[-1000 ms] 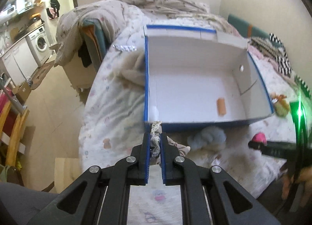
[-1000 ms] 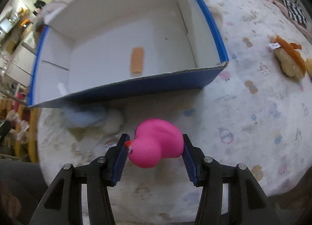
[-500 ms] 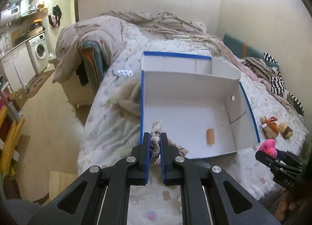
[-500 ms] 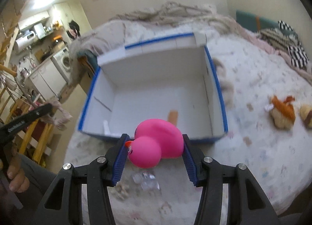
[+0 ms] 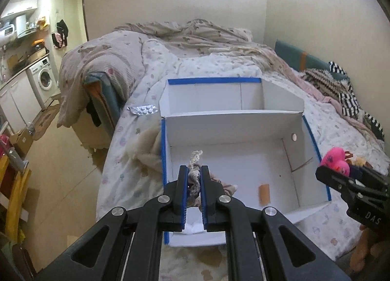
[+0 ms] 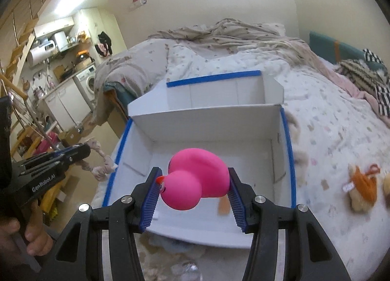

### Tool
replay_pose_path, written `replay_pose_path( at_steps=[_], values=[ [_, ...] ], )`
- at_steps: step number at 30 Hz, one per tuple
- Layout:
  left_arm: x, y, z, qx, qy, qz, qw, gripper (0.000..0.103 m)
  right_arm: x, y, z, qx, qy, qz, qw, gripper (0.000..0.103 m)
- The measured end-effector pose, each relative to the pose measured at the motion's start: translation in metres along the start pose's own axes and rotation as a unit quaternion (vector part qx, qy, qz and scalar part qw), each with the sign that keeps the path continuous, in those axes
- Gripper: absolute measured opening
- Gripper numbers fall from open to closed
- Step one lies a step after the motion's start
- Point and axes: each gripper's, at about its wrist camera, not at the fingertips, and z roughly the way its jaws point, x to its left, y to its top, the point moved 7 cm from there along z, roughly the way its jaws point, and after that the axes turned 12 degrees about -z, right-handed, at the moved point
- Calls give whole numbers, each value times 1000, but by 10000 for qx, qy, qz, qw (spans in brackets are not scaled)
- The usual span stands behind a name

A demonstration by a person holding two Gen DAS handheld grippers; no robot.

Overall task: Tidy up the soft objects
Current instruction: 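Carry the duck and scrunchie into the box and open both tools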

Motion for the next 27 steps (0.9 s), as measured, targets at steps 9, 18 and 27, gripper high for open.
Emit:
replay_pose_path(
  at_steps=[9, 18, 27],
  values=[
    [1, -10, 65, 126, 172, 69, 9997, 9, -17, -8, 65, 471, 75, 3, 9989, 56],
    [7, -35, 99, 693, 308, 70, 9971, 9, -16, -43, 103, 1246, 69, 147, 9921, 56],
    [17, -45, 126, 1120, 504, 17, 9924, 9, -17, -64, 125, 1760, -84, 82, 9843, 56]
  ],
)
